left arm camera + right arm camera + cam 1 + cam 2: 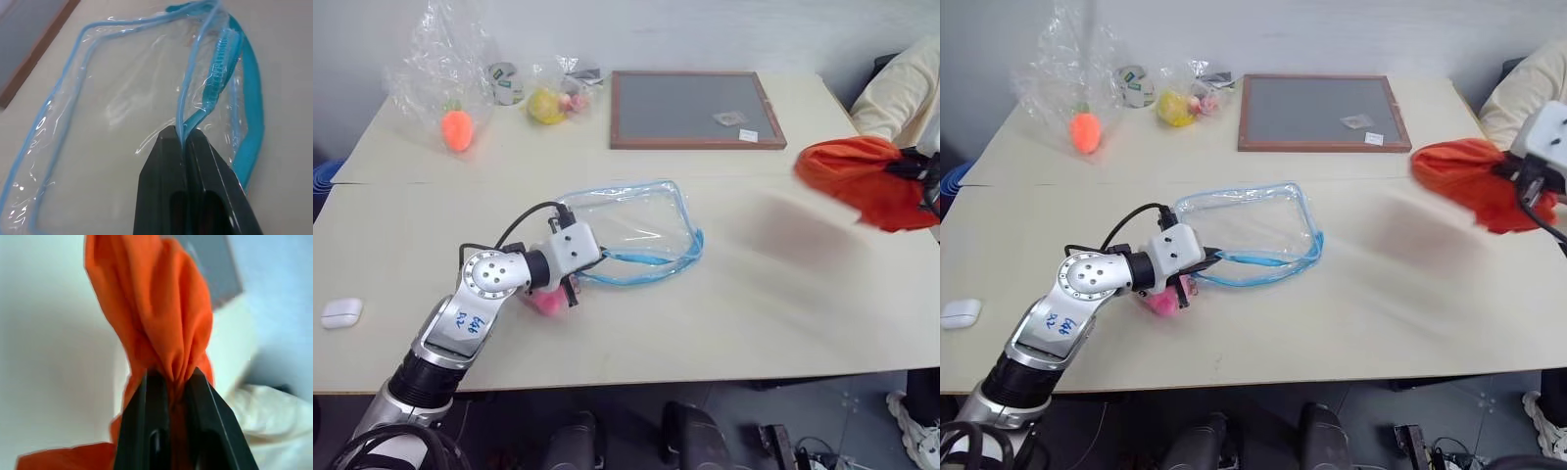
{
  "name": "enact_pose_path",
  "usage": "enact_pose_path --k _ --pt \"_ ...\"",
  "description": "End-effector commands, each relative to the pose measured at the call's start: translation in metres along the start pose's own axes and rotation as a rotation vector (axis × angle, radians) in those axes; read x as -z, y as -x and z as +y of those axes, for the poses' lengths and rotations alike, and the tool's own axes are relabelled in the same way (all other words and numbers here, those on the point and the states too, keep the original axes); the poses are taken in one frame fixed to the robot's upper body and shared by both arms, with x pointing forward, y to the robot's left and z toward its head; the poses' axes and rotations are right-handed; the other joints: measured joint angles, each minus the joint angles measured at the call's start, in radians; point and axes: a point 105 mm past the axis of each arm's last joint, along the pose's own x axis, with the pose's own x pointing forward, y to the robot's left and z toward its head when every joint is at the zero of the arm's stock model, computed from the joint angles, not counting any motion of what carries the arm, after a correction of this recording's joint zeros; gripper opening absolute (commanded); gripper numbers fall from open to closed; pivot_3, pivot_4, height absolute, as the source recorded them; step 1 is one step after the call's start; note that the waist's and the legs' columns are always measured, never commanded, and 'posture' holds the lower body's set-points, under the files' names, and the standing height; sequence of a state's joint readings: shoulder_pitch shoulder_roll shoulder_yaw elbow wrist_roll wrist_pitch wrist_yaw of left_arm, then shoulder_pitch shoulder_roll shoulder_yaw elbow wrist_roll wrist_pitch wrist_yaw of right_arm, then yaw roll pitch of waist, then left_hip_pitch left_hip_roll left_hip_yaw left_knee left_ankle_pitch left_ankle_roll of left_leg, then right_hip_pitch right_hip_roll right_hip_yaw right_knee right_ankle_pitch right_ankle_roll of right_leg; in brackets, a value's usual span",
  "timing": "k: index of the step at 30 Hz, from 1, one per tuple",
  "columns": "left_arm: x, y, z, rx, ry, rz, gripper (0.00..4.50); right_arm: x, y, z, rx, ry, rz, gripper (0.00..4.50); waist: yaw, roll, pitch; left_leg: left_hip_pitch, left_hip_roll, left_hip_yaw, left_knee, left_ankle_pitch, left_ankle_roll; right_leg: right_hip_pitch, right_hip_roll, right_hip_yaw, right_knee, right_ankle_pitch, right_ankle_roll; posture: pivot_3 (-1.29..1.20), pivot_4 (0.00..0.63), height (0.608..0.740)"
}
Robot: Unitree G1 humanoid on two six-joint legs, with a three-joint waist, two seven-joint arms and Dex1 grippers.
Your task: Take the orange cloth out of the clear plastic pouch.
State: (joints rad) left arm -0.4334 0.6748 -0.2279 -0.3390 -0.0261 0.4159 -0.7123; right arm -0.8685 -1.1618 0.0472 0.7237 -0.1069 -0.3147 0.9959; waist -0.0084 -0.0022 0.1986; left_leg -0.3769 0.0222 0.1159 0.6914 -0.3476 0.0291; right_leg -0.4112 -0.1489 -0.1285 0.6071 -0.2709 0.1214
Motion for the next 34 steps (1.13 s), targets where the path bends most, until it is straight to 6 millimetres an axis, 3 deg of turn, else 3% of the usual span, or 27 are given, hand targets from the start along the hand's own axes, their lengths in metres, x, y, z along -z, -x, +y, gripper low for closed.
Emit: enact_pose_path --k 1,4,7,9,14,20,22,26,29,32,34 --pt "-0.007 0.004 -0.007 0.037 -0.094 -0.012 0.48 -0.001 -0.030 0.041 -0.015 0.109 -0.068 0.03 -0.004 0.000 0.000 0.000 0.001 0.001 -0.001 0.001 -0.001 0.000 0.001 0.000 0.000 0.000 0.000 0.00 0.150 0.740" --pt "-0.007 0.004 -0.011 0.065 -0.084 -0.016 1.31 -0.001 -0.047 0.079 -0.051 0.059 -0.120 0.03 0.000 0.002 0.001 0.000 0.001 0.004 -0.001 0.001 -0.002 -0.001 0.001 0.000 0.001 0.000 0.000 0.00 0.150 0.740" --pt "-0.010 0.006 -0.013 0.076 -0.088 -0.027 2.24 0.002 -0.052 0.117 -0.139 0.042 -0.134 0.03 0.009 0.003 0.001 0.000 0.001 0.004 -0.001 0.001 -0.001 -0.001 0.001 0.000 0.002 0.000 0.000 0.00 0.150 0.740" --pt "-0.015 0.010 -0.016 0.101 -0.086 -0.050 2.90 0.005 -0.049 0.126 -0.178 0.023 -0.129 0.03 0.008 0.003 0.001 0.000 0.001 0.003 0.000 0.002 -0.001 0.000 0.001 0.000 0.001 0.000 0.000 0.00 0.150 0.740" --pt "-0.021 0.024 -0.016 0.118 -0.055 -0.067 4.47 0.012 -0.031 0.122 -0.253 -0.047 -0.095 1.65 0.010 0.003 0.001 0.001 0.001 -0.002 0.001 0.001 -0.001 0.001 0.001 0.001 0.003 0.000 0.000 0.00 0.150 0.740" --pt "-0.029 0.050 -0.008 0.122 0.123 -0.112 4.50 0.011 -0.002 0.111 -0.333 -0.251 -0.110 3.83 0.009 0.003 0.001 0.001 0.001 -0.004 0.001 0.001 -0.001 0.002 0.001 0.000 0.002 0.000 0.000 0.00 0.150 0.740" --pt "-0.030 0.076 -0.007 0.166 0.211 -0.134 4.50 0.016 0.021 0.101 -0.381 -0.405 -0.097 4.46 0.009 0.003 0.001 0.001 0.001 -0.004 0.002 0.001 -0.001 0.002 0.001 0.000 0.003 0.000 0.000 0.00 0.150 0.740" --pt "-0.019 0.137 0.016 0.128 0.334 -0.097 4.50 0.036 0.065 0.068 -0.370 -0.651 -0.049 4.46 0.006 0.005 0.002 0.001 0.002 -0.004 0.001 0.001 -0.001 0.001 0.001 0.000 0.002 0.000 -0.001 0.00 0.150 0.740" --pt "-0.010 0.173 0.043 0.034 0.379 -0.058 4.50 0.051 0.088 0.057 -0.354 -0.751 -0.016 4.46 0.005 0.005 0.002 0.003 0.002 -0.004 0.002 0.001 -0.001 0.002 0.001 0.000 0.000 -0.001 -0.002 0.00 0.150 0.740" --pt "0.002 0.197 0.057 -0.010 0.379 0.009 4.50 0.060 0.091 0.051 -0.299 -0.815 -0.017 4.46 0.002 0.004 0.002 0.003 0.002 -0.003 0.002 -0.001 -0.002 0.002 0.001 0.000 -0.001 -0.001 -0.002 0.00 0.150 0.740" --pt "0.010 0.200 0.057 -0.004 0.339 0.054 4.50 0.061 0.086 0.051 -0.282 -0.838 -0.033 4.46 0.000 0.005 0.002 0.004 0.002 0.000 0.002 -0.002 -0.002 0.000 0.001 0.002 0.001 -0.001 -0.002 0.00 0.150 0.740"
